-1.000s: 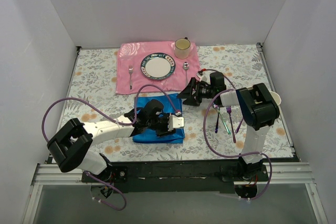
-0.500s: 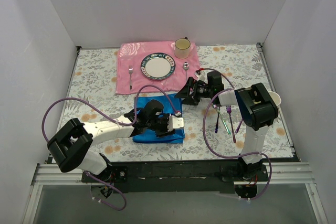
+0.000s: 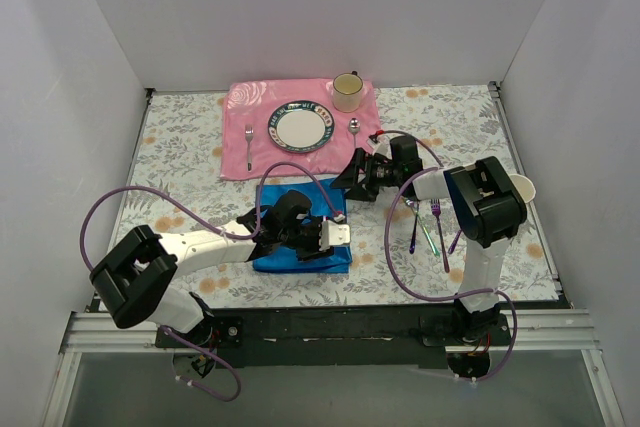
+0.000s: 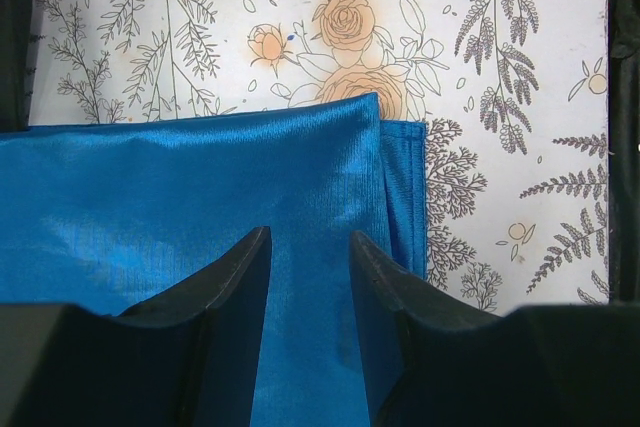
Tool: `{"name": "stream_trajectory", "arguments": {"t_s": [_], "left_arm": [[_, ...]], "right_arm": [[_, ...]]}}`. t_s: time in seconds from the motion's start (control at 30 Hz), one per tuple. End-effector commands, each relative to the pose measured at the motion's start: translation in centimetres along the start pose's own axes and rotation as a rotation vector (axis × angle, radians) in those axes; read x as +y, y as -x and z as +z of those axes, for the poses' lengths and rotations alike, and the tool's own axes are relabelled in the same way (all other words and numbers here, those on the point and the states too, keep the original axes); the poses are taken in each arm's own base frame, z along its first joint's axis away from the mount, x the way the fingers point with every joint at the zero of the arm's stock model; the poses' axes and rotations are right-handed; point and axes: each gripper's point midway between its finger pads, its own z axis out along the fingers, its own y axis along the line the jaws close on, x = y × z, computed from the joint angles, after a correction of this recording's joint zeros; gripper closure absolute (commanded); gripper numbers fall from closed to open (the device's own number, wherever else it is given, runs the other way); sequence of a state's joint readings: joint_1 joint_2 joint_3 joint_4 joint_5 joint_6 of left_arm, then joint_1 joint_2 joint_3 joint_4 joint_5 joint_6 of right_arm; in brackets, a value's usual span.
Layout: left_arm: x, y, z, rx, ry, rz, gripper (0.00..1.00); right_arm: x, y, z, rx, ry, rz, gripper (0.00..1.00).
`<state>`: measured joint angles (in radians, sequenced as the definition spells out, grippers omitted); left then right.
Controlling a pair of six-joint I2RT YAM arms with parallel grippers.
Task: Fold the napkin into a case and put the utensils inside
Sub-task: Smooth out the lower triangle-folded napkin at the center of the board.
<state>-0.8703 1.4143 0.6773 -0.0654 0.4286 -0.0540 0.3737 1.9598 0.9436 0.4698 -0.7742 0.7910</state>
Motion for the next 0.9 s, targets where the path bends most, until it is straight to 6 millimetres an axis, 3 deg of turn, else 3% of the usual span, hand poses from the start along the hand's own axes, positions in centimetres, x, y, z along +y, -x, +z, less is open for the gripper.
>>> {"name": "stream_trajectory", "arguments": {"t_s": [0.0,0.37,0.63,0.87], "left_arm": [[0.6,0.8,0.0,-0.03,0.02,0.034,0.63],[0.6,1.0,0.3,-0.037,0.013,0.045,0.61],[-0.5,1.1,1.4,-0.017,-0.008,0.085,0.61],[-1.6,1.2,2.4,-0.006,-0.016,0.128,0.65]], "right_arm": [[-0.2,1.0,0.3,-0.021,-0.048,-0.047,0.01],[2.3,1.2,0.0,-0.029,-0.018,-0.078,0.01],[0.6,0.7,0.3,-0.019,-0.083,-0.065,0.01],[0.4,0.9,0.2,-0.028,-0.109,-0.074,0.01]]}}
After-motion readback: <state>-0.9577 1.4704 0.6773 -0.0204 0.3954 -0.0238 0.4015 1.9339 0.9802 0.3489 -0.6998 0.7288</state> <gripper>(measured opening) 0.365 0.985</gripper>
